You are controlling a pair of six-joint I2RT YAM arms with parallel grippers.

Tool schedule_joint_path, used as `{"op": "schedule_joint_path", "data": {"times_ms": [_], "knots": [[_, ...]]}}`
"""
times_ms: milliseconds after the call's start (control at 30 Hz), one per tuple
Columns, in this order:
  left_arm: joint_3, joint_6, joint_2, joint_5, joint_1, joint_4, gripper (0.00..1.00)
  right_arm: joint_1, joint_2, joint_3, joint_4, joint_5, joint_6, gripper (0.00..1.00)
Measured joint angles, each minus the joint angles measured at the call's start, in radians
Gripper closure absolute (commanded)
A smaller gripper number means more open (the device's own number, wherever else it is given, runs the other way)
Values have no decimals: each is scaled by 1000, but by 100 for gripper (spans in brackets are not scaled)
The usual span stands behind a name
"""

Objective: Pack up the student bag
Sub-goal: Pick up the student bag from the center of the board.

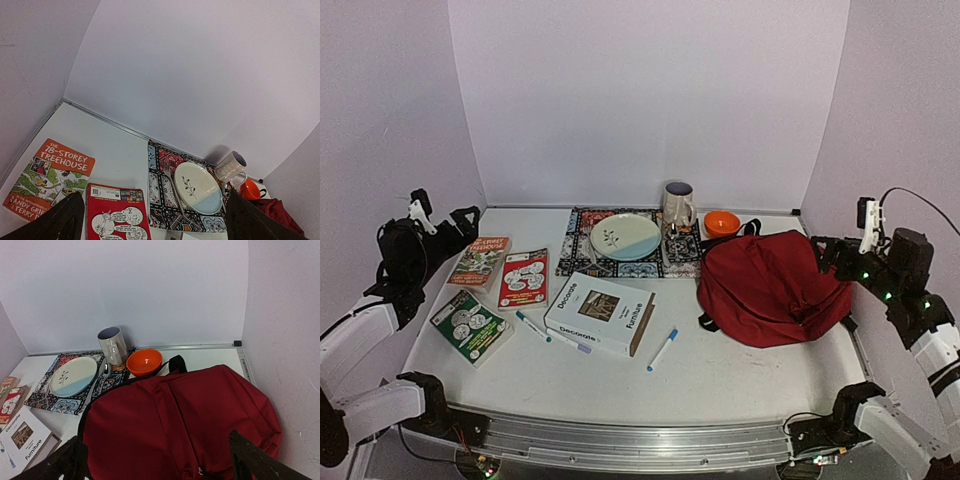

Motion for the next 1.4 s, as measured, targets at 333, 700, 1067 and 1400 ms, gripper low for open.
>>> {"op": "schedule_joint_path", "data": {"times_ms": [333, 700, 1067, 1400], "knots": [[24, -47, 158, 128, 0, 0, 1, 145, 312, 60, 31, -55, 9, 2], [52, -57, 280, 296, -4, -2, 1, 360, 688, 226, 21, 59, 0, 2], [78, -56, 347, 313, -104, -1, 1, 422, 1032, 397, -73, 209, 1, 2], [109, -52, 391, 297, -204, -1, 1, 428, 1173, 424, -101, 311, 4, 4]]}}
